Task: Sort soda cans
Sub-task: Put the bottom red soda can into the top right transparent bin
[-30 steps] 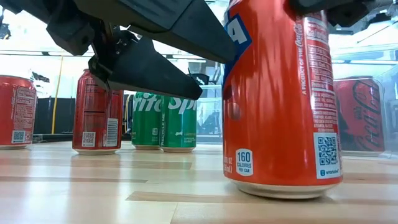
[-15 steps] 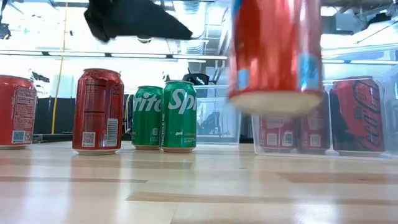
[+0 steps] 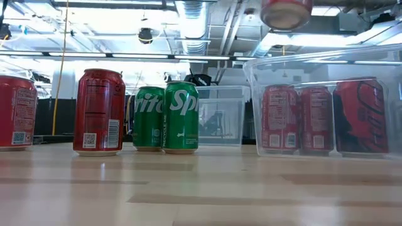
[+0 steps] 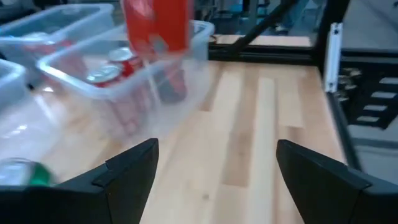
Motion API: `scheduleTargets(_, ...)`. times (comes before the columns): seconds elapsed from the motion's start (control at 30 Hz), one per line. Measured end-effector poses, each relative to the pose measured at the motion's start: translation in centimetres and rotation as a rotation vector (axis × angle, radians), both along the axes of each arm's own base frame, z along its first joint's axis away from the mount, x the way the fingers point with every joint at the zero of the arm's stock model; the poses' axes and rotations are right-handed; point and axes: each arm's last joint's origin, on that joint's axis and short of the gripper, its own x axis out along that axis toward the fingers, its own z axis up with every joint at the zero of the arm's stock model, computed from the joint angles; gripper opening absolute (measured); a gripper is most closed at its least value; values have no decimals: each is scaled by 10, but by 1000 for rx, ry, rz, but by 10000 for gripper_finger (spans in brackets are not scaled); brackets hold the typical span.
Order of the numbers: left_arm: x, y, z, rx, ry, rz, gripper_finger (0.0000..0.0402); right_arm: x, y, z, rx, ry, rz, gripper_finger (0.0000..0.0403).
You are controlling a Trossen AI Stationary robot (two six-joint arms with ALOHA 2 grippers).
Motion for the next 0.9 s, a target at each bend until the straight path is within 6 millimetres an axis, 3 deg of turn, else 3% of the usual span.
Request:
scheduleTargets(0.23,-14,33,36,81,-19,140,322,-55,-68,29,-47,-54,-366,278)
scheduleTargets(0.43,-22,47,58,169,-43,182,322,-88,-118,35,-84,-54,-671,278)
scheduleTargets(0.67,-16,65,62,239,-8,220,322,-105,-164,30,-144,0,-1009,278)
scheduleTargets(0.9,-11,83,54,263,72,262,322,-102,-215,-1,-55,-7,-1130,278)
